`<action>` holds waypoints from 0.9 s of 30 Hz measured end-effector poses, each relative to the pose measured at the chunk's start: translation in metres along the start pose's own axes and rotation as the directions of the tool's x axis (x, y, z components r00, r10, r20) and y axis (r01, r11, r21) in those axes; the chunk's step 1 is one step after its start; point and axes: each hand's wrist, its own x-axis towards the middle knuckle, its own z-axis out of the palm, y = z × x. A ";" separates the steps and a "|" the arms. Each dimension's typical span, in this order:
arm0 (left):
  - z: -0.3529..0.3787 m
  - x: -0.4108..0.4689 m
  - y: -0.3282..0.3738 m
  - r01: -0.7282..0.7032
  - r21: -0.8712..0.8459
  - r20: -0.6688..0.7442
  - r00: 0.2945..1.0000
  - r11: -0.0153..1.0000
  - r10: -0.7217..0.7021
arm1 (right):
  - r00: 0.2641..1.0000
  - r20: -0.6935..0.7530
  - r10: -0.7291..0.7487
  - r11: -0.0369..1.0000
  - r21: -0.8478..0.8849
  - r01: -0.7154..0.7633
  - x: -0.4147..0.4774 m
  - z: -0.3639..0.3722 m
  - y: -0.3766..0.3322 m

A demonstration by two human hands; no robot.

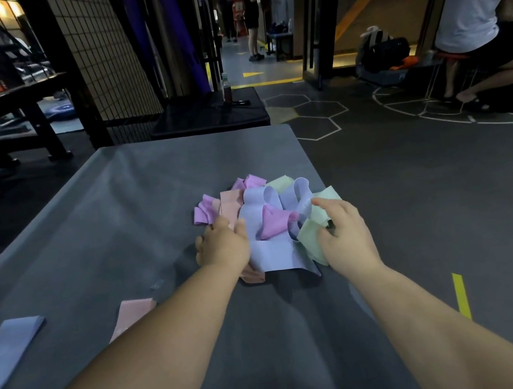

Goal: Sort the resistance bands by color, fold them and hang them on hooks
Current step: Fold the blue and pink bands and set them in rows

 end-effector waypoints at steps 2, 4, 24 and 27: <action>0.000 0.009 -0.008 0.045 -0.096 -0.034 0.998 0.994 -0.049 | 0.993 0.054 -0.106 0.993 -0.046 0.108 -0.001 0.003 0.000; -0.002 0.014 -0.013 0.089 -0.159 -0.039 0.995 0.983 -0.096 | 0.977 0.153 -0.147 0.973 -0.153 0.170 -0.005 0.007 -0.001; -0.039 0.019 -0.032 0.022 -0.544 -0.089 0.993 0.839 -0.083 | 0.997 -0.026 -0.072 0.986 -0.151 0.067 -0.008 0.034 -0.021; -0.050 0.023 -0.027 -0.001 -0.609 -0.120 0.989 0.793 -0.091 | 0.998 0.050 -0.048 0.984 -0.169 0.056 -0.011 0.033 -0.024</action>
